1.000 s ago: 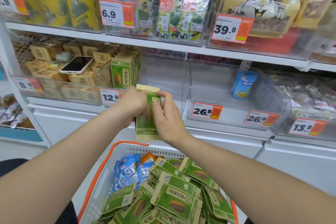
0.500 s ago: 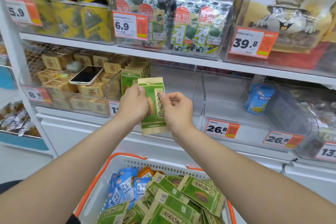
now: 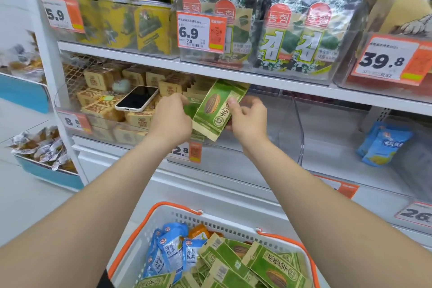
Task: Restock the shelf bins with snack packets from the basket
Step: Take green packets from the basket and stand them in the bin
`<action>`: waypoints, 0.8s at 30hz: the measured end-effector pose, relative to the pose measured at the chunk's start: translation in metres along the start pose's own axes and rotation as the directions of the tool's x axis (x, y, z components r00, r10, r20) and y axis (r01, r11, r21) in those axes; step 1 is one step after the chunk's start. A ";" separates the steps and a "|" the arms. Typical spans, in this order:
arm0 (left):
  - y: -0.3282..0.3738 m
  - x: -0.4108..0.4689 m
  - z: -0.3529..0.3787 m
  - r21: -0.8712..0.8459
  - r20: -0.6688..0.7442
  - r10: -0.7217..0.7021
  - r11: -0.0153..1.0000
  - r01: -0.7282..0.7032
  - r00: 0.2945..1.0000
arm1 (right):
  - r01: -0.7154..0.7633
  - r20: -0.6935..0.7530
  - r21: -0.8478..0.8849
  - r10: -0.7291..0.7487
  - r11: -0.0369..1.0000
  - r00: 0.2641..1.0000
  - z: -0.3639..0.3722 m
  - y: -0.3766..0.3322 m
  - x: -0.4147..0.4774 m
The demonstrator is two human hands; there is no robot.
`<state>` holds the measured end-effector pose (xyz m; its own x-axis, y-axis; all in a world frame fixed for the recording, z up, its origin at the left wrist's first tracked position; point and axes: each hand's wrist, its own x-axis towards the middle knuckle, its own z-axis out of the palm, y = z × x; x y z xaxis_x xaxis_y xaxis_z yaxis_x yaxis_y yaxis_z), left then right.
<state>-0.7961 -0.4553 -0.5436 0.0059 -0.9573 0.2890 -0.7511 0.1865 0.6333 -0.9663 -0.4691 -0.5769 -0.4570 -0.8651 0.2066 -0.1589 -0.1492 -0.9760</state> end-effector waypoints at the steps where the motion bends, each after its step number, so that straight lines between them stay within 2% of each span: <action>1: -0.003 0.000 0.000 0.073 0.035 -0.026 0.997 0.024 0.999 | 0.029 0.000 -0.029 -0.029 0.999 1.000 0.004 0.004 0.006; 3: -0.007 -0.003 0.001 0.221 0.095 -0.109 0.971 0.086 0.990 | 0.074 0.040 -0.170 -0.068 0.983 0.997 0.009 0.008 0.012; 6: -0.012 -0.006 0.001 0.364 0.200 -0.199 0.924 0.116 0.959 | 0.162 0.184 -0.378 -0.098 0.912 0.978 0.014 0.010 0.010; 10: -0.022 0.002 -0.001 0.407 0.253 -0.198 0.910 0.081 0.947 | 0.192 0.271 -0.428 -0.078 0.883 0.960 0.031 0.016 0.011; 16: -0.032 0.011 0.002 0.384 0.308 -0.161 0.923 0.032 0.937 | 0.123 0.183 -0.481 -0.038 0.868 0.982 0.057 0.020 0.014; 24: -0.034 0.014 0.012 0.380 0.299 -0.160 0.924 0.037 0.941 | 0.068 0.130 -0.501 -0.003 0.863 0.991 0.063 0.012 0.012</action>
<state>-0.7783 -0.4776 -0.5695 -0.0715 -0.9965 -0.0442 -0.9449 0.0535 0.3230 -0.9183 -0.5111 -0.5907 -0.3388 -0.9197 0.1986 -0.6069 0.0523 -0.7931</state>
